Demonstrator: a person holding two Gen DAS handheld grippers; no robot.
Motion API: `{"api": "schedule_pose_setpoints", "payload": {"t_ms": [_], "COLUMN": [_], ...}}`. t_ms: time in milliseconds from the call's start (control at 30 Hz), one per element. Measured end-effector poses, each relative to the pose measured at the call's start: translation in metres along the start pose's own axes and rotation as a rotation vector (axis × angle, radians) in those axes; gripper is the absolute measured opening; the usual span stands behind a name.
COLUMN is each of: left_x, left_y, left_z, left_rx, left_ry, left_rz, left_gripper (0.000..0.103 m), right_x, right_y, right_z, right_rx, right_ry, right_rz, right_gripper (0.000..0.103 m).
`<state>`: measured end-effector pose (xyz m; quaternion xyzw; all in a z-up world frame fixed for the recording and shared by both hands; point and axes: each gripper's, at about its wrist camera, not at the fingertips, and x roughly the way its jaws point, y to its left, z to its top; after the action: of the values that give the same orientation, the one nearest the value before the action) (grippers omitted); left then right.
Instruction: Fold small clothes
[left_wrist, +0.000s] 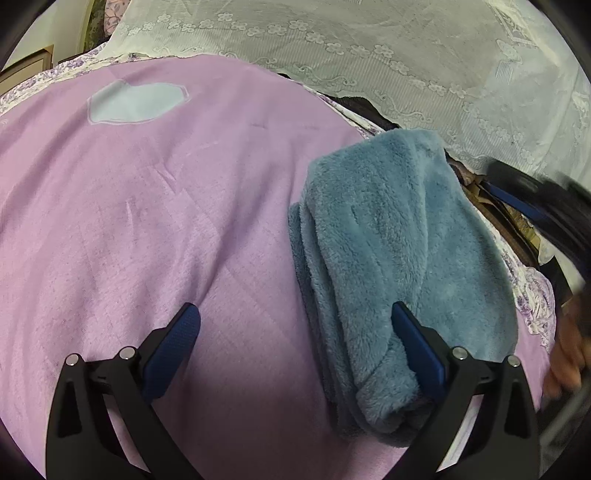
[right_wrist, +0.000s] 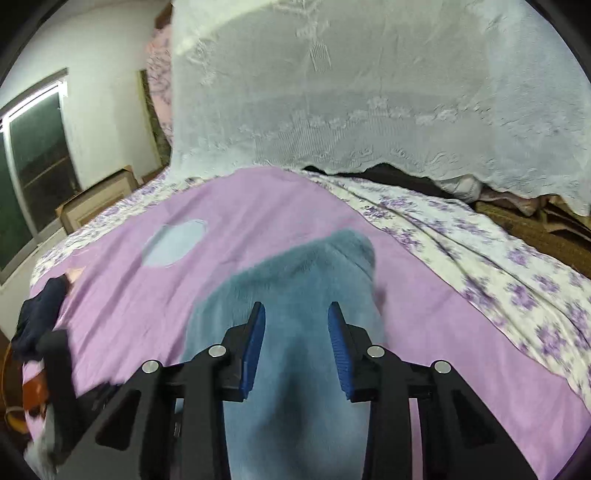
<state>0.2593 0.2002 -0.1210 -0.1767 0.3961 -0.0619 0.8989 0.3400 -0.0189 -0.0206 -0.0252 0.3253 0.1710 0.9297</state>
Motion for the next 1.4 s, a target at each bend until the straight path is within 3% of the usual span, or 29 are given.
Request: {"api": "schedule_pose_setpoints", "payload": {"t_ms": [167, 333, 467, 533, 567, 767, 833, 867, 900, 933, 1033, 1167, 1233, 1400], "left_x": [0.009, 0.014, 0.009, 0.001, -0.006, -0.035, -0.023, -0.01, 0.007, 0.023, 0.023, 0.017, 0.023, 0.047], "left_y": [-0.002, -0.006, 0.0, 0.004, 0.004, -0.016, -0.027, -0.029, -0.029, -0.022, -0.011, -0.007, -0.003, 0.005], "left_z": [0.001, 0.003, 0.002, 0.004, 0.005, 0.0, -0.004, -0.006, -0.008, -0.007, -0.002, 0.004, 0.012, 0.028], "left_rx": [0.022, 0.038, 0.016, -0.009, -0.017, 0.053, 0.107, 0.12, 0.118, 0.077, 0.017, -0.019, -0.08, -0.187], "left_ry": [0.024, 0.03, 0.015, -0.016, -0.044, -0.134, -0.097, -0.052, 0.013, 0.084, 0.095, 0.075, 0.098, 0.15], "left_rz": [0.01, 0.016, -0.024, -0.063, -0.081, -0.207, -0.167, -0.121, -0.093, -0.119, -0.188, -0.27, -0.337, -0.419], "left_gripper": [0.099, 0.099, 0.099, 0.098, 0.098, 0.098, 0.098, 0.099, 0.099, 0.099, 0.099, 0.099, 0.099, 0.098], "right_x": [0.075, 0.075, 0.049, 0.025, 0.012, -0.031, -0.025, -0.02, -0.013, -0.007, 0.001, -0.015, -0.019, -0.004], "right_y": [-0.01, -0.013, -0.018, -0.029, -0.034, -0.058, -0.068, -0.072, -0.08, -0.084, -0.104, -0.113, -0.117, -0.125], "right_z": [-0.018, -0.028, -0.028, -0.031, -0.035, -0.073, -0.093, -0.099, -0.108, -0.112, -0.116, -0.111, -0.107, -0.102], "right_rx": [0.014, 0.015, 0.062, 0.12, 0.137, 0.125, 0.147, 0.166, 0.208, 0.245, 0.369, 0.394, 0.401, 0.48], "right_ry": [0.153, 0.115, 0.048, -0.007, -0.026, -0.024, 0.012, 0.019, 0.023, 0.027, 0.063, 0.038, 0.034, 0.079], "right_rz": [-0.075, -0.061, -0.021, -0.001, 0.009, 0.021, 0.052, 0.064, 0.088, 0.111, 0.234, 0.308, 0.34, 0.447], "right_gripper": [0.035, 0.037, 0.04, 0.053, 0.054, 0.061, 0.066, 0.067, 0.075, 0.08, 0.081, 0.083, 0.083, 0.087]}}
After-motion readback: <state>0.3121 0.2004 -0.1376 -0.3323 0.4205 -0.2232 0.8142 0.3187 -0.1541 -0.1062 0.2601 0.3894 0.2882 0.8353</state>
